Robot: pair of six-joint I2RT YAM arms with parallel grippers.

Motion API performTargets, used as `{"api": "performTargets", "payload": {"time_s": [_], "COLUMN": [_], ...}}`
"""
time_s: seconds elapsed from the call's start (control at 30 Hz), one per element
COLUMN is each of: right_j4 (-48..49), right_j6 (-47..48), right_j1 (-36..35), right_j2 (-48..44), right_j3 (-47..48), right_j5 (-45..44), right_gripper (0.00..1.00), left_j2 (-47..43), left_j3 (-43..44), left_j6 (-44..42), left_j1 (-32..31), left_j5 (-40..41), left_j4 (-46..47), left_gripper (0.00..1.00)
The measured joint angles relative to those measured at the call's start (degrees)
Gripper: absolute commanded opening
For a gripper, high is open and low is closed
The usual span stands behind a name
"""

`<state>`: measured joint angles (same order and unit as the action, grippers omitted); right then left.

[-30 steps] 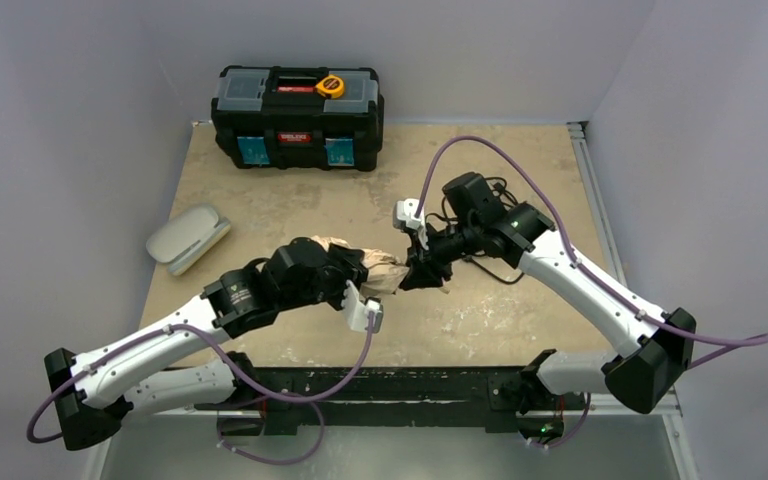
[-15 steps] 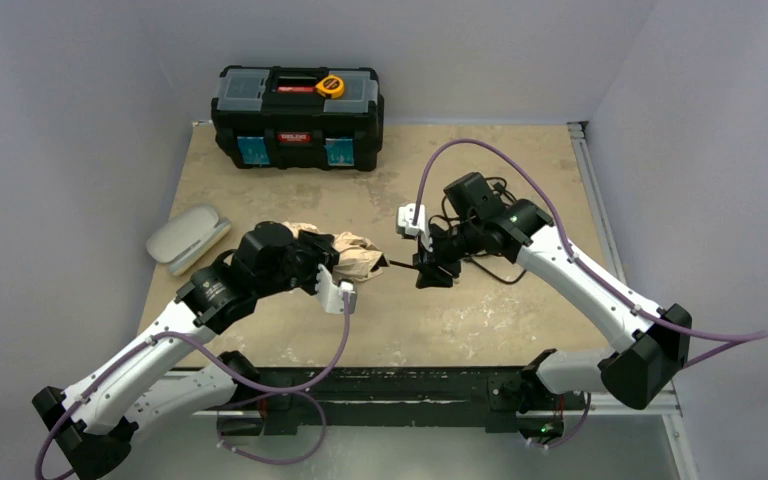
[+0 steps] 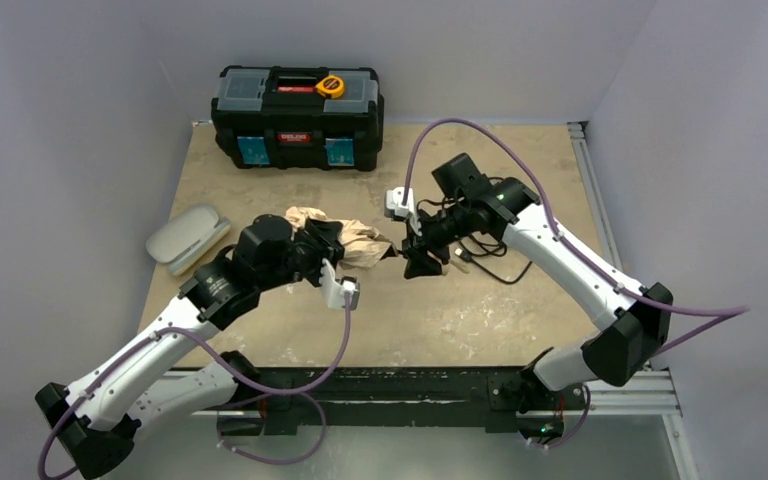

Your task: Open the umbrella

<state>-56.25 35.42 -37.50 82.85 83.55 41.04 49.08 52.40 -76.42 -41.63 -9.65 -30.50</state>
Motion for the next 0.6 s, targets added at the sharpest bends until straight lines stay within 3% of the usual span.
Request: {"api": "performTargets", "payload": {"time_s": [0.17, 0.3, 0.5, 0.6], "right_j4": [0.0, -0.7, -3.93, -1.11], "right_j6": [4.17, 7.61, 13.81, 16.17], "right_j1": [0.17, 3.58, 14.93, 16.2], "right_j2": [0.31, -1.16, -7.48, -10.23], "right_j3": [-8.24, -15.91, -23.26, -24.74], "right_j5": [-4.59, -9.27, -15.58, -13.88], "right_gripper": [0.19, 0.11, 0.07, 0.07], "left_j2": [1.29, 0.92, -1.18, 0.35], "left_j3": [-0.07, -1.4, -3.08, -3.48], "left_j6": [-2.27, -5.2, -11.26, -14.4], "left_j1": [1.16, 6.05, 26.4, 35.41], "left_j5": [0.24, -0.92, -6.51, -15.96], "left_j4": [0.61, -0.5, 0.83, 1.03], "left_gripper": [0.0, 0.0, 0.0, 0.0]}}
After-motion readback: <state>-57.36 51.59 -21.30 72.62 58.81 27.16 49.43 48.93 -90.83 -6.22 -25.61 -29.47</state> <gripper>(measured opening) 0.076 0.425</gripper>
